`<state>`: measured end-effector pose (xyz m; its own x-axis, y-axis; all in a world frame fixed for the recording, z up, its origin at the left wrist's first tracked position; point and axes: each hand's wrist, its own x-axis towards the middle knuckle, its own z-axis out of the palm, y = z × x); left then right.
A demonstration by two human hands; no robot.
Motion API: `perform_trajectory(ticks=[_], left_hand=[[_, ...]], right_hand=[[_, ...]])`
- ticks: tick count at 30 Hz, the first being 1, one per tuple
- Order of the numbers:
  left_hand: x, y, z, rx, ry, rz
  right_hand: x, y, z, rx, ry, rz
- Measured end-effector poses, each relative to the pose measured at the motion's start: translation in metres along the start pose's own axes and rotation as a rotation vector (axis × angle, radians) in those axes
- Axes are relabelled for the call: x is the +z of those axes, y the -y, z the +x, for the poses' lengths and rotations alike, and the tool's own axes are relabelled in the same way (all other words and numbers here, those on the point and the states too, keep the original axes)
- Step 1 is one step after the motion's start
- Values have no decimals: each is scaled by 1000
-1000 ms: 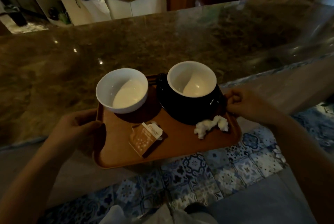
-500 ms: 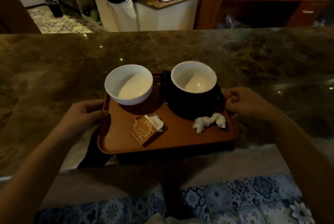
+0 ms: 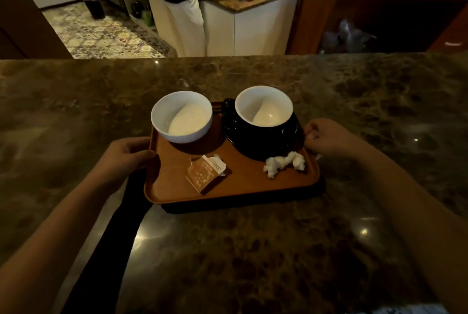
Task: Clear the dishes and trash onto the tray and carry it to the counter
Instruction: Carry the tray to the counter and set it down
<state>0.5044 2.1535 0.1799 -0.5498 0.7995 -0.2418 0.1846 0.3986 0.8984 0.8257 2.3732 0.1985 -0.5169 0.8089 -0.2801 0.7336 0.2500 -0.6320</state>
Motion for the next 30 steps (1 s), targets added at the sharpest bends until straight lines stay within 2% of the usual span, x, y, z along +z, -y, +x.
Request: perform_trajectory(ticks=[13,18,25,30], left_hand=[[0,-8,69,-51,-17,115],[-1,-14,85,-68,-8,263],[3,-27,100,-185,-49,333],[6,-22,99,-127,-115,333]], right_hand=[[2,17,68,41,12,-57],[0,20,80,74,25,-143],[-1,18,92,90,107,-163],[2,13,99,83,-15,-200]])
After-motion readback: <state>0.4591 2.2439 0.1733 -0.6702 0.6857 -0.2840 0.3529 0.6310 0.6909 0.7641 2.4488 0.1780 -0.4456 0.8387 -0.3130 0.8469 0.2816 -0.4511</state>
